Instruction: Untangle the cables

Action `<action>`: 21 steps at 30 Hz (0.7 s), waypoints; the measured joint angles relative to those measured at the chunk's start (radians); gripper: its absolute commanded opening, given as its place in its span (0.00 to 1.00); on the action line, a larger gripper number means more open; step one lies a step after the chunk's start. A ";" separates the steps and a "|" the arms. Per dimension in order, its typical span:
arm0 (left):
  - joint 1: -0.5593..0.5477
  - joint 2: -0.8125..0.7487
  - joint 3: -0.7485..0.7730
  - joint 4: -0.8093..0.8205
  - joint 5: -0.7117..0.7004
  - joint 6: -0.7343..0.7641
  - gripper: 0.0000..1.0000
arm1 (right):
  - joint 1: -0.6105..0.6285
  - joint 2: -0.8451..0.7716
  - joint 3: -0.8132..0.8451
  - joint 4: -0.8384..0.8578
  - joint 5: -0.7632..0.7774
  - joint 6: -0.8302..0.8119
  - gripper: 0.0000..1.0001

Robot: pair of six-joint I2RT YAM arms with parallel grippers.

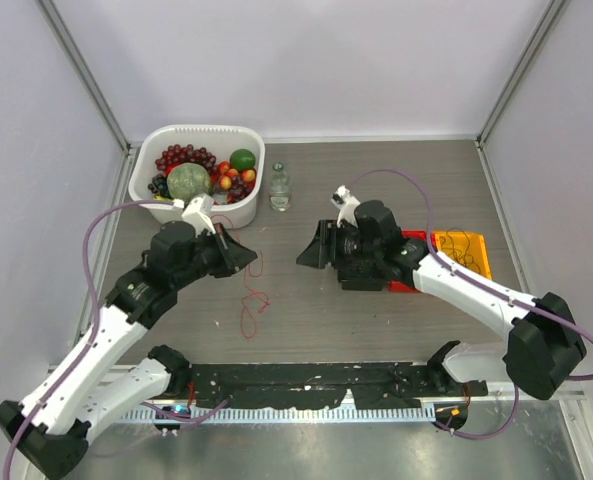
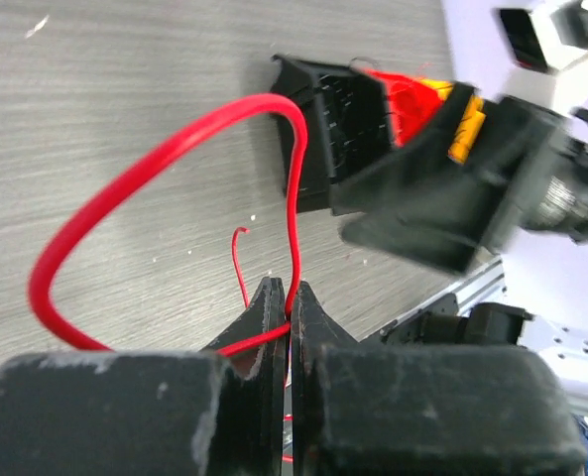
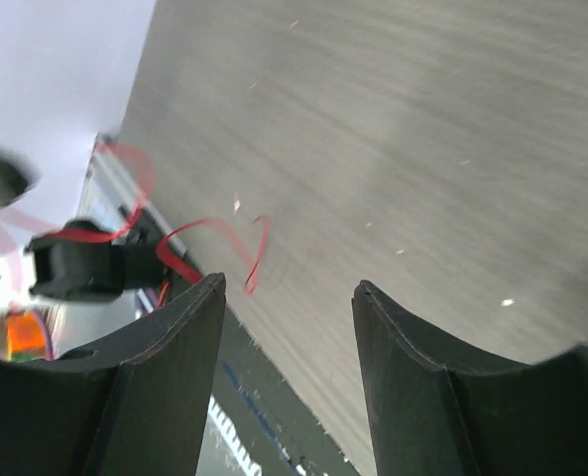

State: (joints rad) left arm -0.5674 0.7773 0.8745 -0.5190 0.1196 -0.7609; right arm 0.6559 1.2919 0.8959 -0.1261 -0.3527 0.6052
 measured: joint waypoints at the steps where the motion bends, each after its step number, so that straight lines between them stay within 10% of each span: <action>1: 0.000 0.027 -0.008 0.013 -0.003 -0.015 0.00 | 0.013 -0.012 -0.029 0.026 -0.034 0.000 0.60; 21: 0.000 0.264 -0.298 0.162 -0.031 -0.229 0.00 | 0.367 0.138 -0.161 0.281 0.156 -0.084 0.57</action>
State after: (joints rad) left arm -0.5674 1.0409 0.5762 -0.3569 0.0887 -0.9894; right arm 1.0233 1.4300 0.7345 0.1551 -0.1970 0.5217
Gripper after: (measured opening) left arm 0.026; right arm 0.563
